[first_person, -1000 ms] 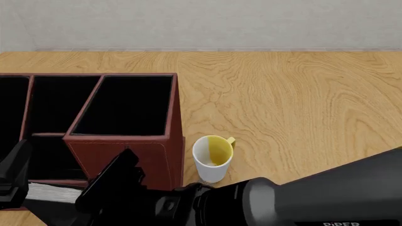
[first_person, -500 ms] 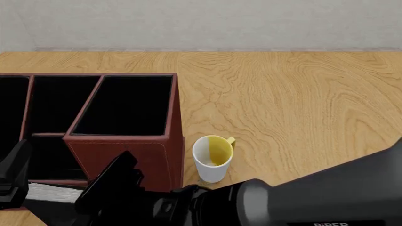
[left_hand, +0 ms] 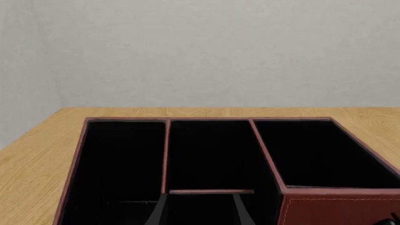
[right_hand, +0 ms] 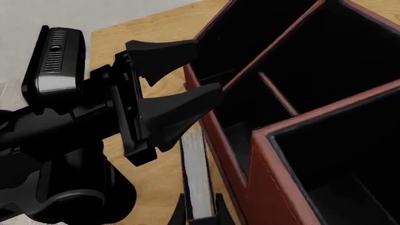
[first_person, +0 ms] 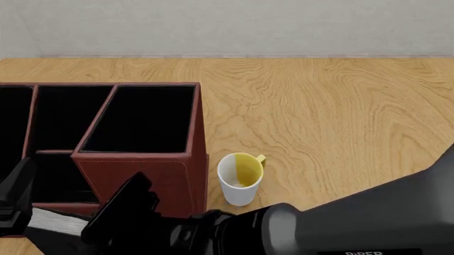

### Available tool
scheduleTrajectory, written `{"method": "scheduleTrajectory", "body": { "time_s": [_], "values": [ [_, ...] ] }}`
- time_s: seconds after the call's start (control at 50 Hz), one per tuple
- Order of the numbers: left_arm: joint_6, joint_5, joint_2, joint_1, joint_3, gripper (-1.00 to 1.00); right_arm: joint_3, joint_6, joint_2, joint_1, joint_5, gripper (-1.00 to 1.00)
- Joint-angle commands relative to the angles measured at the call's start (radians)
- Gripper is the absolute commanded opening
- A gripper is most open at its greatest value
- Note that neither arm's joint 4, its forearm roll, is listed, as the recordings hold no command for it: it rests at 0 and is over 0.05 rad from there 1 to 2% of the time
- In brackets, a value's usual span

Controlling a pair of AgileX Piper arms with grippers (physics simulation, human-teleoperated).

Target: Pick up the book and place it in the right compartment of the caddy.

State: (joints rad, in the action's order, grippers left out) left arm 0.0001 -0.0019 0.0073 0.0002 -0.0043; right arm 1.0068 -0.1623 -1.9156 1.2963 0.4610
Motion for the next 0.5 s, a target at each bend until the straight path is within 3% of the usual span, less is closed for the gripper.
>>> {"method": "scheduleTrajectory", "body": {
  "time_s": [0.02, 0.5],
  "values": [
    [0.0, 0.0, 0.0, 0.0, 0.0, 1.0, -0.009, -0.015, -0.013, 0.008, 0.004, -1.0],
    [0.0, 0.0, 0.0, 0.0, 0.0, 1.0, -0.04, -0.012, 0.039, 0.033, -0.013, -1.0]
  ]
}}
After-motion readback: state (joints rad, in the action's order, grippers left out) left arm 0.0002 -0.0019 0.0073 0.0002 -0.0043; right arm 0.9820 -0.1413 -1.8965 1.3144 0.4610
